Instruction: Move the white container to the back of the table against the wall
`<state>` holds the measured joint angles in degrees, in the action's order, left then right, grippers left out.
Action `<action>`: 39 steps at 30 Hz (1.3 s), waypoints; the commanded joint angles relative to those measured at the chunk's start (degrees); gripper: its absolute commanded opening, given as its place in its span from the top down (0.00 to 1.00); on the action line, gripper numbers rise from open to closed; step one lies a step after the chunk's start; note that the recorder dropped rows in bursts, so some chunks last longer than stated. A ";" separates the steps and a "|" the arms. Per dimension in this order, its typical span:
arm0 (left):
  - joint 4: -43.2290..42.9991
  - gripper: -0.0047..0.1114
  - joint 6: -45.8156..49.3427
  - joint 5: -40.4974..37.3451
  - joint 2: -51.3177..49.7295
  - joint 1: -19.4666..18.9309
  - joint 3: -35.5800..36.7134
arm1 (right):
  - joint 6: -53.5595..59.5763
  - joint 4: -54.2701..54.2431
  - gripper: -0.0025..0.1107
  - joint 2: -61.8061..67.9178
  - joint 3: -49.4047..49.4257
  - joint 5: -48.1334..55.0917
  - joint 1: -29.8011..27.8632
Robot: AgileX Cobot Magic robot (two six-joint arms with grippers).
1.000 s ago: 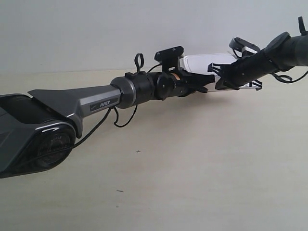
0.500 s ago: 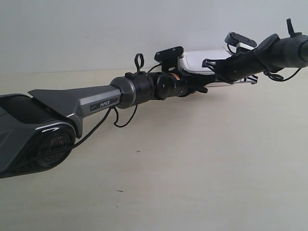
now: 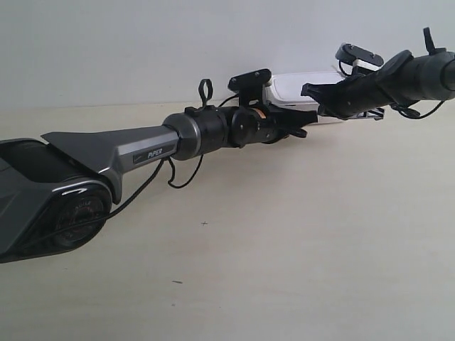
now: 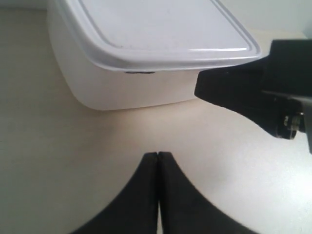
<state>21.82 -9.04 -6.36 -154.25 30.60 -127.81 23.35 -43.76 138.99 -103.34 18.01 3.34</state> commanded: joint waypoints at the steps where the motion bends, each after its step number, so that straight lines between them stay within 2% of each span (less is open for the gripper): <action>1: 0.12 0.96 -0.31 -1.26 -0.10 -0.10 -0.47 | 0.70 0.09 0.98 -0.20 -0.59 -1.76 0.01; 12: -1.78 0.96 3.06 -8.44 2.74 -0.14 -0.47 | 0.70 1.14 0.98 -0.77 -0.59 8.42 -0.11; 16: -2.22 0.96 3.12 -12.21 4.57 -0.14 -0.47 | -2.94 5.83 0.98 -2.29 -0.59 12.74 -0.11; 20: -3.24 0.96 3.57 -16.22 6.78 -0.14 -0.47 | -9.65 16.18 0.98 -5.26 -0.59 17.54 -0.11; 24: -2.77 0.96 6.59 -22.22 9.19 -0.14 -0.47 | -11.59 22.92 0.98 -9.08 -0.59 24.78 -0.11; 30: -1.57 0.96 11.76 -35.76 13.77 1.17 -0.32 | -11.36 23.34 0.98 -14.76 -0.37 37.99 -0.11; 34: -1.08 0.96 13.21 -40.07 19.04 2.67 2.15 | -10.53 23.34 0.98 -19.54 0.15 45.54 -0.11; 39: -1.82 0.96 16.57 -43.32 28.28 4.15 8.80 | -10.53 23.34 0.98 -29.91 6.78 46.76 -0.11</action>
<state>20.09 5.48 -47.87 -131.28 34.16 -122.30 12.31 -20.77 114.89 -99.80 63.46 3.34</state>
